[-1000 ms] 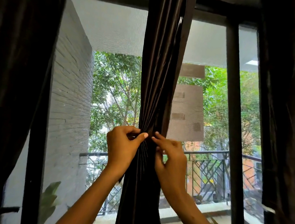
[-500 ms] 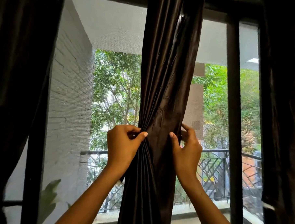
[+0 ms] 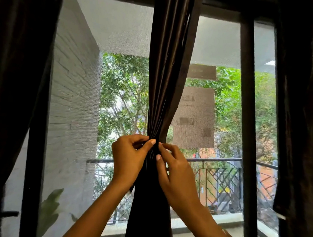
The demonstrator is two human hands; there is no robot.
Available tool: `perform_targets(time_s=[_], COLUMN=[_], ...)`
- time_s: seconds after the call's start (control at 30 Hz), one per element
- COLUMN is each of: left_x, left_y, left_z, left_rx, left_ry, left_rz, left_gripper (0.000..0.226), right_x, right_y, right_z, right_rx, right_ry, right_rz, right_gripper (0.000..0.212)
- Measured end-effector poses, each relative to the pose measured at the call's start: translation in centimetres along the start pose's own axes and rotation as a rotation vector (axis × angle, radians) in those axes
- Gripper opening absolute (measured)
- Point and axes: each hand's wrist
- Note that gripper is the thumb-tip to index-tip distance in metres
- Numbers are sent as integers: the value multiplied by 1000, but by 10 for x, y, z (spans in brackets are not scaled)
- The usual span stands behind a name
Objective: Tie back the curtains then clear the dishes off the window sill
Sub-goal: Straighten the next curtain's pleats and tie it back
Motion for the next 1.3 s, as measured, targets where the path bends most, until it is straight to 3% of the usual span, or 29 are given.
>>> perform_targets(time_s=[0.13,0.37,0.5,0.57,0.63,0.77,0.83,0.93,1.03,1.17,1.23,1.3], left_x=[-4,0,7,9,11,19,21,20,14,-1,-7,-12], left_y=[6,6,1,1,3,10,13,13,10,20,22,21], left_z=[2,13,19,20,16,-1,-8,-7,0,8,10,11], left_rx=[-48,25,0,-115,-232,-412,-414,-274,40,183,231,251], left_ry=[-35,-17,-95,-173,-270,-478,-537,-408,-135,74,114,106], left_rz=[-33,-79,-141,-232,-300,-370,-374,-329,-210,-32,45,103], left_gripper=[12,14,13,13,11,9,12,12,17,34,36,30], right_x=[1,8,20,28,35,47,52,56,61,72,75,72], right_y=[-2,22,42,54,65,76,77,67,49,30,25,22], right_z=[-1,-5,-17,-21,-23,-29,-32,-40,-53,-70,-74,-74], right_rx=[-40,147,458,510,602,907,1011,650,447,876,1035,1097], right_ry=[-61,-185,20,69,-41,-459,-537,-337,-235,-376,-422,-409], right_rz=[-46,-52,66,117,157,304,355,231,249,593,688,730], right_gripper=[57,54,13,18,32,65,59,34,32,26,14,16])
Point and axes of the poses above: each hand's wrist, its own x-axis towards the middle knuckle, its own z-axis out of the palm, y = z × x, and after that the axes turned 8 degrees about x, right-handed
